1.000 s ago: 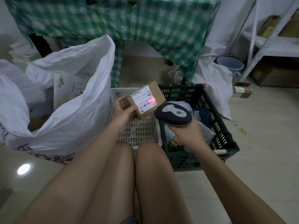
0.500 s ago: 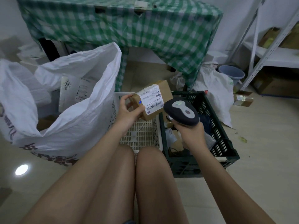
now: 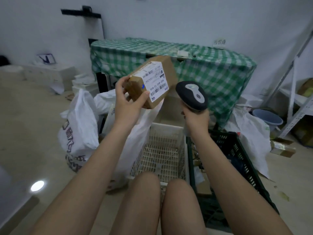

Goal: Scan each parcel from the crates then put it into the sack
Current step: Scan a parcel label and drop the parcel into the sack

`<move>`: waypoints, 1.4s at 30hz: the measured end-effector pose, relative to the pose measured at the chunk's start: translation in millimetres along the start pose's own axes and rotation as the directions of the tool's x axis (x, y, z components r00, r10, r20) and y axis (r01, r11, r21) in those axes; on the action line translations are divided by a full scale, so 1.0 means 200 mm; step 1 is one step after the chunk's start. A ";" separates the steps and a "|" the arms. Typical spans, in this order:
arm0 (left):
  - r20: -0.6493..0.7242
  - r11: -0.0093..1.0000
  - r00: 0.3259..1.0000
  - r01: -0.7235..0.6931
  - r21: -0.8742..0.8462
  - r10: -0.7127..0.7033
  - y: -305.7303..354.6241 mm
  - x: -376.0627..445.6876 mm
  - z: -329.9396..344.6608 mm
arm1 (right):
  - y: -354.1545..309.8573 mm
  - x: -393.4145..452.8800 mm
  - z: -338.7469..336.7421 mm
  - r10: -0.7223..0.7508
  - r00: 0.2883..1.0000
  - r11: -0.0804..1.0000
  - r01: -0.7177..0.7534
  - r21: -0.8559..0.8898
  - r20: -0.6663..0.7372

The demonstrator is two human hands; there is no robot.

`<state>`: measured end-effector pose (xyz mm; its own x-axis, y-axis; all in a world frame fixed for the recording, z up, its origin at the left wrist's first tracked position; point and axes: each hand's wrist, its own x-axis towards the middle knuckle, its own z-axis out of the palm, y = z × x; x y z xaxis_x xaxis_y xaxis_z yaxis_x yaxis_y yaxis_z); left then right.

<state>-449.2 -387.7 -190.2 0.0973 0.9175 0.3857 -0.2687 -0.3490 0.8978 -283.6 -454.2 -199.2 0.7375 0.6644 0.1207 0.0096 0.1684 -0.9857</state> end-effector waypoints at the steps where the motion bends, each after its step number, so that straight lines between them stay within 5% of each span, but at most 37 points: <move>1: -0.026 0.995 0.999 -0.040 0.095 0.043 0.01 0.04 -0.07 | -0.01 0.00 0.05 0.003 1.000 1.000 -0.003 -0.006 0.013; 6: 0.034 0.713 0.997 -0.075 0.697 0.071 -0.01 0.25 -0.40 | 0.00 -0.01 0.18 0.036 0.998 0.999 -0.036 -0.009 0.057; 8: 0.139 0.447 0.987 -0.092 0.890 -0.075 -0.07 0.31 -0.44 | 0.03 -0.02 0.19 0.046 0.997 0.999 -0.046 -0.007 0.053; 10: 0.253 0.286 0.904 -0.155 0.946 -0.345 -0.11 0.34 -0.45 | 0.06 -0.03 0.19 0.046 0.997 0.999 -0.046 -0.017 0.059; 12: 0.259 0.360 0.837 -0.081 0.929 -0.481 -0.13 0.34 -0.44 | 0.08 -0.03 0.17 0.062 0.996 0.998 -0.060 -0.036 0.062; 15: 0.317 0.592 0.891 -0.070 0.803 -0.325 -0.10 0.32 -0.37 | 0.13 -0.01 0.09 0.100 0.992 0.993 -0.095 -0.069 0.075; 24: 0.475 0.893 0.875 -0.132 0.429 -0.098 -0.09 -0.01 0.12 | 0.32 -0.03 -0.38 0.155 0.988 0.933 -0.146 -0.328 0.001; 31: 0.625 0.891 0.721 -0.024 0.454 -0.299 -0.49 -0.23 0.60 | 0.57 0.02 -0.85 0.168 0.967 0.910 -0.228 -0.347 -0.194; 37: 0.533 0.760 0.646 0.114 0.640 -0.546 -1.06 -0.26 0.91 | 0.85 0.22 -1.11 0.206 0.913 0.915 -0.307 -0.263 -0.352; 42: 0.460 0.653 0.649 0.075 0.754 -0.606 -1.55 -0.15 1.09 | 1.18 0.58 -1.15 0.278 0.883 0.866 -0.401 -0.300 -0.377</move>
<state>-160.3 -348.8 -432.8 0.6670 0.7188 -0.1959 0.5540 -0.3028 0.7755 -40.3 -504.3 -444.5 0.9087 0.3595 -0.2121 -0.0847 -0.3387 -0.9371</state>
